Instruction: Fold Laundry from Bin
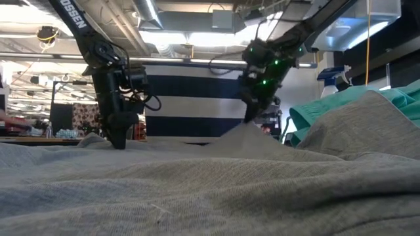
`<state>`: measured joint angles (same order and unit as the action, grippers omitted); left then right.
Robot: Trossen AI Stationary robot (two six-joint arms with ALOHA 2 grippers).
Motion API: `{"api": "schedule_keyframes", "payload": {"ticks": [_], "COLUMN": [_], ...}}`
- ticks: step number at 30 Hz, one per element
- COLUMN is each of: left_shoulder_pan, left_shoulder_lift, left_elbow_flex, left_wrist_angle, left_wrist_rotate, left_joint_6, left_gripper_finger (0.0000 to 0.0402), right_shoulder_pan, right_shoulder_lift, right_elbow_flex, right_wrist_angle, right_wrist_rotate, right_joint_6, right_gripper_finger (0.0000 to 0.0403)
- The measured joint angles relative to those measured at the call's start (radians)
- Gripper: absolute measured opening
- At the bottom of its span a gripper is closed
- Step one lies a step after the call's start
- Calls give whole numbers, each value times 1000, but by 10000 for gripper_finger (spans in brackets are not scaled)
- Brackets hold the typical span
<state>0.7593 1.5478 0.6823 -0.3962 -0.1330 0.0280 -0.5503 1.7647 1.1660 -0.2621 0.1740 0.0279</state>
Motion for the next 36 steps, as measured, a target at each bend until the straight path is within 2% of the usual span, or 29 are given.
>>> {"api": "schedule_keyframes", "payload": {"ticks": [6, 12, 18, 30, 36], "left_shoulder_pan": [0, 0, 0, 0, -1], "left_shoulder_lift": [1, 1, 2, -11, -122], "left_elbow_flex": [-1, -1, -2, 12, 58], "left_wrist_angle": [-3, -6, -6, -17, -15], "left_wrist_rotate": [20, 30, 46, 54, 72], "left_joint_6": [-16, -25, -25, -6, 1], "left_gripper_finger": [154, 152, 151, 151, 151], "right_shoulder_pan": [93, 106, 70, 72, 73], "right_shoulder_lift": [-60, -33, -11, -21, -21], "right_elbow_flex": [0, 0, -1, 47, 107], "right_wrist_angle": [-9, -197, -376, -362, -357], "right_wrist_rotate": [165, 109, 130, 132, 126], "right_joint_6": [-38, 24, 69, 20, 12], "right_gripper_finger": [9, 11, 59, 186, 211]}}
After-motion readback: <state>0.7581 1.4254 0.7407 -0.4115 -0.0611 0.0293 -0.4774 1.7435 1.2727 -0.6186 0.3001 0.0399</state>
